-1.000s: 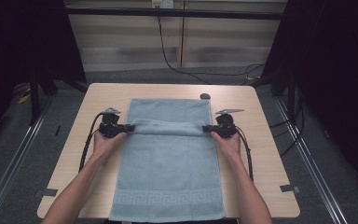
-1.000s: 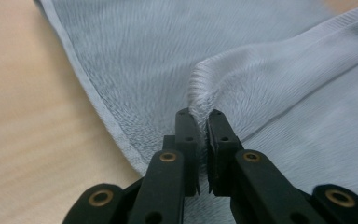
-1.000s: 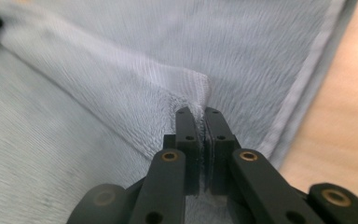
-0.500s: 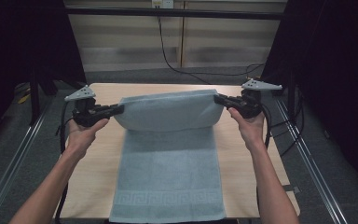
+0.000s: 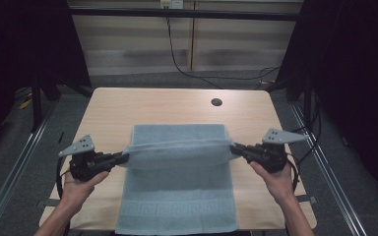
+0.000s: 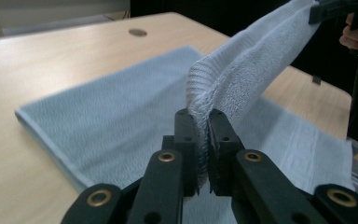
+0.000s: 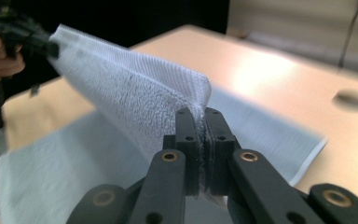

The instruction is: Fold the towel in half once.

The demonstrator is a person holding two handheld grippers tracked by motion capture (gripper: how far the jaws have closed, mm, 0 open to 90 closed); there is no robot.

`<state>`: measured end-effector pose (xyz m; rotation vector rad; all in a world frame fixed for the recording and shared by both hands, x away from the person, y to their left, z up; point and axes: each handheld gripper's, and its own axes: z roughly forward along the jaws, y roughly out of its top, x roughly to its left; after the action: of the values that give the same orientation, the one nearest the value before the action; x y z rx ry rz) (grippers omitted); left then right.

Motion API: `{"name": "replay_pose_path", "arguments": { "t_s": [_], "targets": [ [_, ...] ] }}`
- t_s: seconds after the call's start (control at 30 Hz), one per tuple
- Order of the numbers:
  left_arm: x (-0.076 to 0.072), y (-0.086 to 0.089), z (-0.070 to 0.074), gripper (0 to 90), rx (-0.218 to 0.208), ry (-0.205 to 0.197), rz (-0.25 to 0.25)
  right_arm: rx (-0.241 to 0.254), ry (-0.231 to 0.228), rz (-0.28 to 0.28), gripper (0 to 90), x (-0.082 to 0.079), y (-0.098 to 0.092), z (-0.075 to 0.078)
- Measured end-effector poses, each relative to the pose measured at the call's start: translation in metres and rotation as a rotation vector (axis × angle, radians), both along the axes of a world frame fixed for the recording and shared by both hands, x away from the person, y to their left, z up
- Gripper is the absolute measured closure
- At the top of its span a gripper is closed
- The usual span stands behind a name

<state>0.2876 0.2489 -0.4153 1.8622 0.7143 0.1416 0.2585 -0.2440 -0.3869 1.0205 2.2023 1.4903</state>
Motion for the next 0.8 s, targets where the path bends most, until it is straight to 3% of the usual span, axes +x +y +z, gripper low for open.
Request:
{"name": "replay_pose_path", "arguments": {
  "t_s": [0.03,0.1,0.2,0.37,0.47,0.5,0.6,0.8],
  "targets": [
    [-0.003,0.000,-0.007,84.4,0.002,0.023,-0.002,-0.012,0.015,0.001,86.4,-0.003,0.001,-0.006],
    [-0.008,-0.001,-0.017,84.2,0.043,0.021,-0.009,-0.020,0.059,0.011,86.3,-0.012,0.002,-0.025],
    [-0.016,-0.001,-0.031,83.6,0.059,0.044,-0.022,-0.031,0.097,0.019,86.1,-0.023,0.004,-0.045],
    [-0.039,0.003,-0.054,81.7,0.084,0.080,-0.060,-0.047,0.133,0.043,82.8,-0.046,0.003,-0.062],
    [-0.051,0.008,-0.066,78.9,0.092,0.124,-0.088,-0.064,0.165,0.070,79.6,-0.061,0.003,-0.071],
    [-0.055,0.009,-0.067,78.7,0.097,0.143,-0.100,-0.085,0.178,0.081,78.2,-0.069,0.004,-0.076],
    [-0.066,0.011,-0.065,76.3,0.103,0.142,-0.128,-0.124,0.199,0.118,73.7,-0.081,0.006,-0.083],
    [-0.075,0.019,-0.059,67.5,0.056,0.138,-0.132,-0.076,0.211,0.157,65.8,-0.098,0.005,-0.081]
  ]
}}
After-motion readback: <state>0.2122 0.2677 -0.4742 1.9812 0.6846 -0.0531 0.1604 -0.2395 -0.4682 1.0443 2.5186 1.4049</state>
